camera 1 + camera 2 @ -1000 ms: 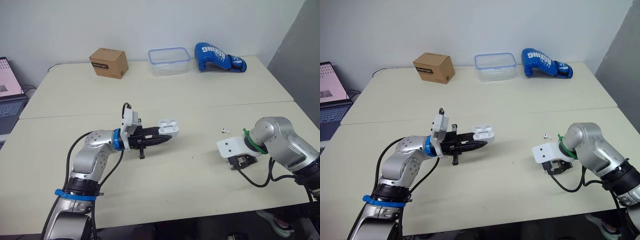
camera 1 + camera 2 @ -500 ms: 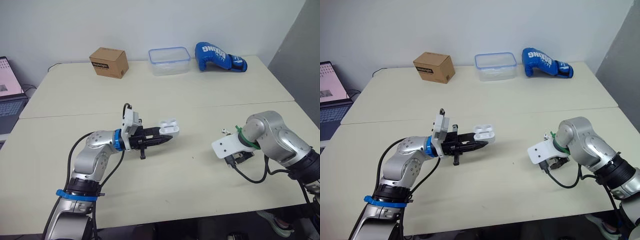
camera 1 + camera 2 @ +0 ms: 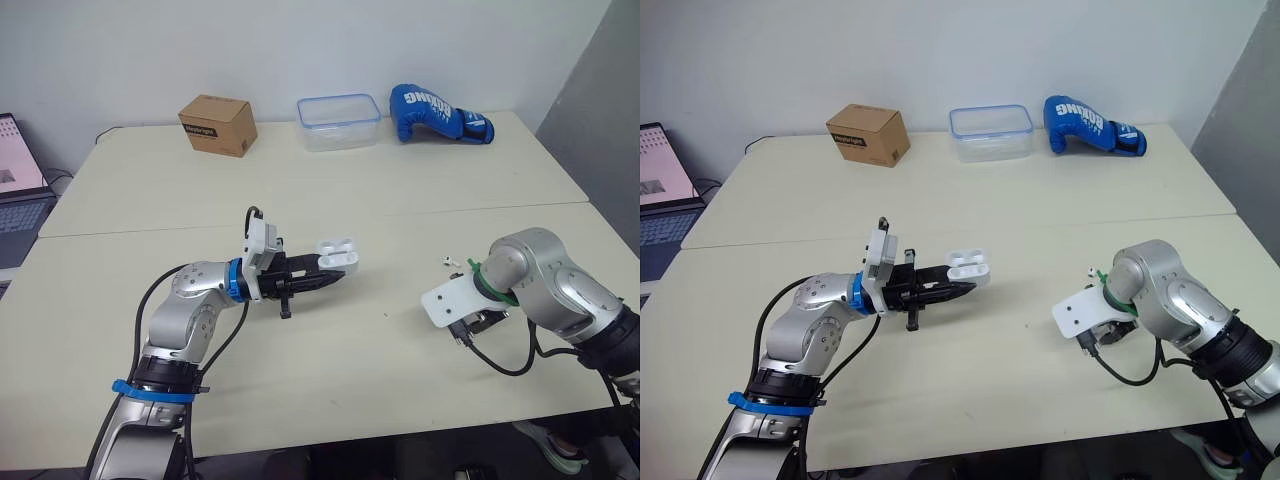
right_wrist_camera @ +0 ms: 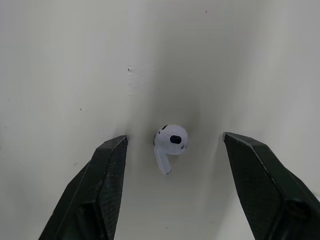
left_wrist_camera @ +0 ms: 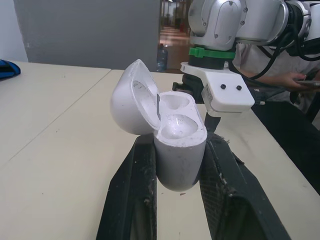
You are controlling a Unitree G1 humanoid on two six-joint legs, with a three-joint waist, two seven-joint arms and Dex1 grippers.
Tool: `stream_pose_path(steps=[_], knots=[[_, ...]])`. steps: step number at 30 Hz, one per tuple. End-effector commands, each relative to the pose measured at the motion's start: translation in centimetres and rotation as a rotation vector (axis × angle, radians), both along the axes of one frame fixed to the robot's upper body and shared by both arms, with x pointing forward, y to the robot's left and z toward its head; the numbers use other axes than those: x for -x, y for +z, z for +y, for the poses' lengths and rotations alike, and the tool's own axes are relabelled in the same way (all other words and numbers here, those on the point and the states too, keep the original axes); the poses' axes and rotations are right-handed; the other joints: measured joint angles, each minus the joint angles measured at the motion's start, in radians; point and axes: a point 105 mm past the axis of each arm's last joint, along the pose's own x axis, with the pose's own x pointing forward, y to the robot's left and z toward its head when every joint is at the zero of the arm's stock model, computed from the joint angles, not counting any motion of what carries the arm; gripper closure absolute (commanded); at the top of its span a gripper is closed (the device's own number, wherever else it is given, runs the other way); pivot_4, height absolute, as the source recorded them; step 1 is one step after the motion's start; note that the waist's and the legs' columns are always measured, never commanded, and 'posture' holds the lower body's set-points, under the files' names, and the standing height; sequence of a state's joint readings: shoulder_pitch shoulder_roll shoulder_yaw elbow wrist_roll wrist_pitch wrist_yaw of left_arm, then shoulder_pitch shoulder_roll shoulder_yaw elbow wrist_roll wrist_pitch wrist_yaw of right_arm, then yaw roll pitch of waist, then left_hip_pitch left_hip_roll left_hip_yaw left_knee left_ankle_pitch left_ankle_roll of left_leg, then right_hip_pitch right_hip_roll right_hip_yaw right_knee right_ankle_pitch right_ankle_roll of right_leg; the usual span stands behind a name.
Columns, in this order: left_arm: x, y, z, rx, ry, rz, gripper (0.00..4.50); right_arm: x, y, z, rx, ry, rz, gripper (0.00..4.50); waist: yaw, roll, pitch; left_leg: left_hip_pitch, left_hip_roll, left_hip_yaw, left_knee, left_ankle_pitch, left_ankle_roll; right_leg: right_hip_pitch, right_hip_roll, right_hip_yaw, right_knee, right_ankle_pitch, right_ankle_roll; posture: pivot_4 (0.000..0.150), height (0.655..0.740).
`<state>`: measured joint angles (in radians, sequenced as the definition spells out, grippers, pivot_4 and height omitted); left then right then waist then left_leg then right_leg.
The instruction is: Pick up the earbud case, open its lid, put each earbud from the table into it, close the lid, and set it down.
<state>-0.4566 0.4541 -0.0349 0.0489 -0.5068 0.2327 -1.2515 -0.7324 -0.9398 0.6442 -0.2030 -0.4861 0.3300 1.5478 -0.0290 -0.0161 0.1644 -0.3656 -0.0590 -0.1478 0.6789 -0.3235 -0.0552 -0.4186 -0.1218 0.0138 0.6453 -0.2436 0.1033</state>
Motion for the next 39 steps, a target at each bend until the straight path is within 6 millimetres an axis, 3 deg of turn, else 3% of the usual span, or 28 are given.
stream_pose_path(steps=[1, 5, 27, 31, 39], knots=[[0.25, 0.68, -0.28, 0.016, -0.010, -0.037, 3.75, 0.65, 0.29, -0.40, 0.034, -0.007, 0.041, 1.90, 0.000, 0.000, 0.000, 0.000, 0.000, 0.000, 0.000, 0.000, 0.000, 0.000, 0.000, 0.000, 0.000, 0.000, 0.000, 0.150, 0.7307], [0.26, 0.66, -0.29, 0.017, -0.009, -0.037, 3.75, 0.58, 0.43, -0.43, 0.036, -0.015, 0.040, 3.28, 0.000, 0.000, 0.000, 0.000, 0.000, 0.000, 0.000, 0.000, 0.000, 0.000, 0.000, 0.000, 0.000, 0.000, 0.000, 0.150, 0.7307], [0.35, 0.60, -0.37, 0.021, 0.000, -0.037, 3.75, 0.79, 0.04, -0.09, 0.078, 0.005, 0.046, 3.28, 0.000, 0.000, 0.000, 0.000, 0.000, 0.000, 0.000, 0.000, 0.000, 0.000, 0.000, 0.000, 0.000, 0.000, 0.000, 0.150, 0.7307], [0.35, 0.60, -0.36, 0.021, 0.001, -0.037, 3.75, 0.89, -0.01, 0.06, 0.078, 0.010, 0.046, 4.07, 0.000, 0.000, 0.000, 0.000, 0.000, 0.000, 0.000, 0.000, 0.000, 0.000, 0.000, 0.000, 0.000, 0.000, 0.000, 0.150, 0.7307], [0.27, 0.51, -0.26, 0.022, 0.003, -0.035, 3.75, 0.84, 0.38, 0.29, 0.052, -0.002, 0.033, 4.08, 0.000, 0.000, 0.000, 0.000, 0.000, 0.000, 0.000, 0.000, 0.000, 0.000, 0.000, 0.000, 0.000, 0.000, 0.000, 0.150, 0.7307]])
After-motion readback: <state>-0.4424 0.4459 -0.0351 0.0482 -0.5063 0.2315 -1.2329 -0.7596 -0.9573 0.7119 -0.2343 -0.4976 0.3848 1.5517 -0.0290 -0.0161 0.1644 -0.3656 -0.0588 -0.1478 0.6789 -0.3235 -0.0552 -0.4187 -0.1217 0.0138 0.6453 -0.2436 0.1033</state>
